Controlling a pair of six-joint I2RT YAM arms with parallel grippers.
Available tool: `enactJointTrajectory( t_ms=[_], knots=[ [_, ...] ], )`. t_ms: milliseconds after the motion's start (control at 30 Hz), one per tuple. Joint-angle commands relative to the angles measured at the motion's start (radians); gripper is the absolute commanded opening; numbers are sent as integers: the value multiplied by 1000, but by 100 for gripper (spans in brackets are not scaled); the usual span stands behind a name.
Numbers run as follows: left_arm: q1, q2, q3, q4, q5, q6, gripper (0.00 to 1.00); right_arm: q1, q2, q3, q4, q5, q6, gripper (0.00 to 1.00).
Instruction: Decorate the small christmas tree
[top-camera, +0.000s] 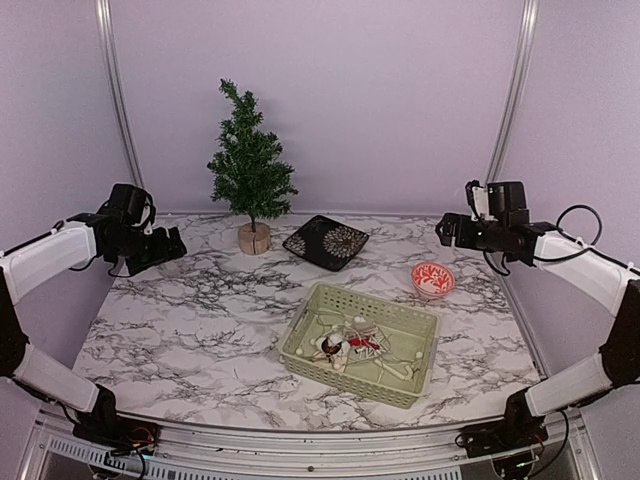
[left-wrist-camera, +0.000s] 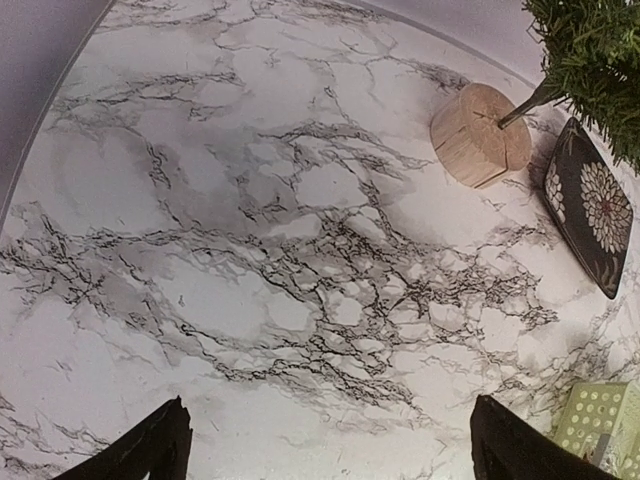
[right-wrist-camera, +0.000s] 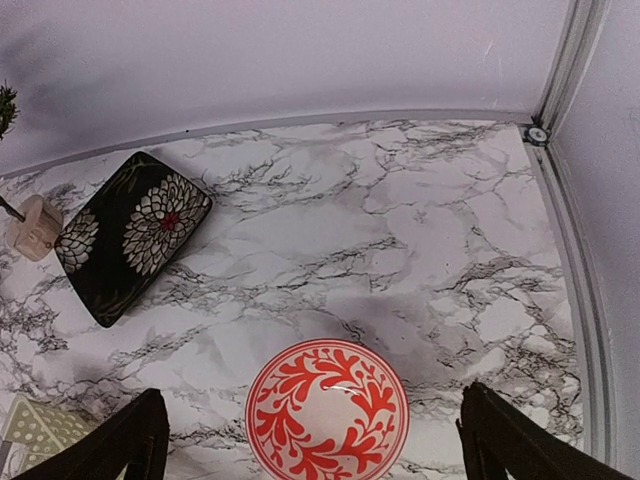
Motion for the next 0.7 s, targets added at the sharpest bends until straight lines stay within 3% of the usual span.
enactJointTrajectory(
  t_ms=[0, 300, 433, 667],
  knots=[
    [-16, -31, -58, 45, 47, 20, 99, 21, 0, 0, -10, -55, -33, 99],
    [-29, -55, -191, 23, 208, 101, 99, 93, 4, 32, -76, -301, -106, 99],
    [-31, -58, -224, 20, 234, 92, 99, 251, 79, 125, -154, -291, -147, 99],
    [-31, -62, -257, 16, 265, 56, 99, 578, 342, 436, -260, -201, -198, 99]
  ],
)
